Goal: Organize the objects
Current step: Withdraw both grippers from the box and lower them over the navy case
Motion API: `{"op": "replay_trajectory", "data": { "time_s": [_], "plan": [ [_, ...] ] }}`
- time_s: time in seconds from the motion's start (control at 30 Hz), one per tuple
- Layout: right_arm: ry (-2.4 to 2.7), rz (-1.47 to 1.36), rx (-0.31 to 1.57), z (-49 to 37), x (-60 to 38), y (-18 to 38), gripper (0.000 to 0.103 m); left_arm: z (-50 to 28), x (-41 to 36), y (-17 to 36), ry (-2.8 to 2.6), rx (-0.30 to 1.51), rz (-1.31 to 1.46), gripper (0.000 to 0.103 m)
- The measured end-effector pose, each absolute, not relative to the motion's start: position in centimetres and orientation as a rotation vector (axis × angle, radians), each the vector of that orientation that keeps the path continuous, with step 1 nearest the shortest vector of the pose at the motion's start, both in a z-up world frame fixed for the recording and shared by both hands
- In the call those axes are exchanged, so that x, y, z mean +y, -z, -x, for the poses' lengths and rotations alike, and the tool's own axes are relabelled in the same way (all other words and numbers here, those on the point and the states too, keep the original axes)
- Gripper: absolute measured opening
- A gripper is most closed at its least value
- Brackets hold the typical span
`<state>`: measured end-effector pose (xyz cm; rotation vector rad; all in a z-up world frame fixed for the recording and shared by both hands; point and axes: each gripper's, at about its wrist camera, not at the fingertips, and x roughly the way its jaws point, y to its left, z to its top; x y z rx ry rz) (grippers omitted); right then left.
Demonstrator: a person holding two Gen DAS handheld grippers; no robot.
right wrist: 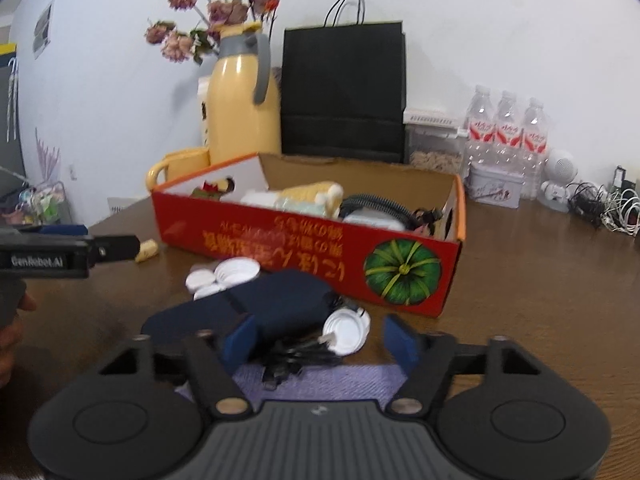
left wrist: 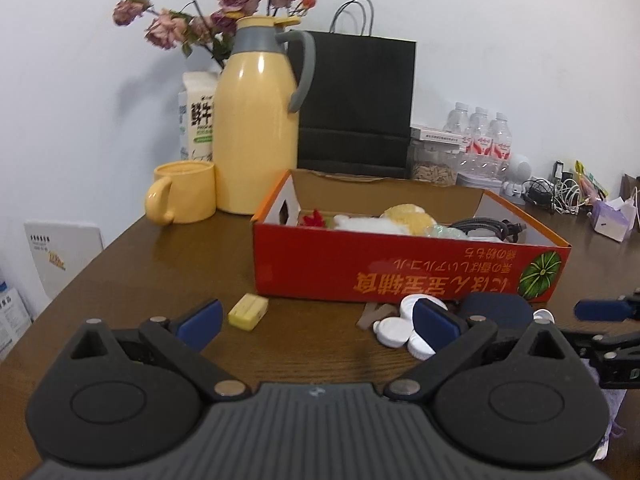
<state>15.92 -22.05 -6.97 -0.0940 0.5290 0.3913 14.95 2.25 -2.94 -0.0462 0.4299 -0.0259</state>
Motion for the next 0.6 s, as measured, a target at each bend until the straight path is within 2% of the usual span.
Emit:
{"op": "replay_trajectory", "data": {
  "time_s": [0.13,0.6],
  "plan": [
    [-0.401,0.102,0.559,-15.98,-21.51,7.60,0.051,-14.82,2.48,3.02,0.019,0.431,0.057,0.103],
    [-0.414,0.097,0.585,-16.22,-21.20,8.12,0.045,-14.93,1.91,3.32,0.035,0.436,0.033,0.103]
  ]
}}
